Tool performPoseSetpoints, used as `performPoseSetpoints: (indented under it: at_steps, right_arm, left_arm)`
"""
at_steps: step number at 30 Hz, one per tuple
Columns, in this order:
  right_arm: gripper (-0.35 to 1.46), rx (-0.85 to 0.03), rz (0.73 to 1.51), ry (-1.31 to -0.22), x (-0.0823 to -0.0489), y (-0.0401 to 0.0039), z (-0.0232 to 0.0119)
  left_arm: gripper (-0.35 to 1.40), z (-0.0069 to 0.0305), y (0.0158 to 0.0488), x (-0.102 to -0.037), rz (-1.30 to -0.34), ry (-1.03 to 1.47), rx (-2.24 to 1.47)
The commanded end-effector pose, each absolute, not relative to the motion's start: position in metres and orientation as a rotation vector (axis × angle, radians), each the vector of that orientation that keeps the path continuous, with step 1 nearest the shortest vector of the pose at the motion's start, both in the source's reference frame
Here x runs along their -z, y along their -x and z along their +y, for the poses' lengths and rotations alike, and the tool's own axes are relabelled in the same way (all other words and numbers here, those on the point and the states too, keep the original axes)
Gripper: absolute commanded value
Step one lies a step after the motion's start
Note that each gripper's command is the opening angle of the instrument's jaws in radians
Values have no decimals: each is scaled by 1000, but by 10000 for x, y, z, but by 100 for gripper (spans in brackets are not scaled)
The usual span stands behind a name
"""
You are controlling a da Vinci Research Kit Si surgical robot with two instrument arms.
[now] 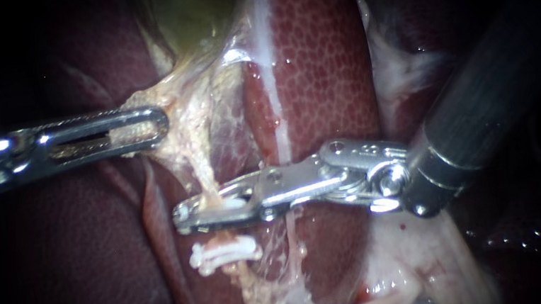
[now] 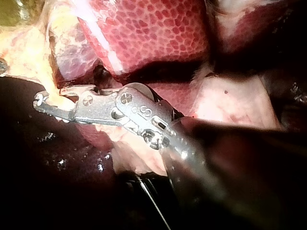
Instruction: Going back third clip left tube
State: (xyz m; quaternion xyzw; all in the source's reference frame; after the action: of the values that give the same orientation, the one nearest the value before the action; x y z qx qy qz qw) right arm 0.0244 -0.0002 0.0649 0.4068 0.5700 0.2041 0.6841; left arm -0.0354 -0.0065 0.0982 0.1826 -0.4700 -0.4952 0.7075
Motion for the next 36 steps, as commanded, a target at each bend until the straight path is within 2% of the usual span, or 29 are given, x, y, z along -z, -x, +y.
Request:
performPoseSetpoints:
  at_steps: [1, 10, 11, 12, 13, 14, 16, 18, 28, 36]
  right_arm:
    - [-35, -458, 1276, -912, -648, -245, -2]
    - [-35, -458, 1276, -910, -647, -244, -4]
    - [-28, -458, 1276, -910, -646, -245, -4]
    - [-8, -456, 1277, -912, -646, -246, -5]
    - [17, -417, 1293, -871, -644, -247, -4]
    - [34, -411, 1307, -854, -643, -249, -4]
    - [51, -411, 1330, -824, -642, -252, -2]
    - [57, -416, 1340, -802, -642, -254, -2]
    - [60, -411, 1346, -768, -650, -235, 7]
    - [60, -394, 1354, -768, -637, -194, 18]
  left_arm:
    - [-35, -65, 354, -981, -1044, -406, 1100]
    - [-35, -65, 354, -982, -1044, -406, 1100]
    - [-35, -65, 354, -982, -1044, -406, 1100]
    - [-35, -65, 354, -982, -1044, -406, 1100]
    - [-35, -65, 354, -982, -1044, -406, 1100]
    - [-35, -65, 354, -982, -1044, -406, 1100]
    - [-35, -65, 354, -982, -1044, -406, 1100]
    - [-35, -65, 354, -982, -1044, -406, 1100]
    - [-35, -65, 353, -982, -1044, -406, 1099]
    - [-35, -65, 353, -981, -1044, -406, 1099]
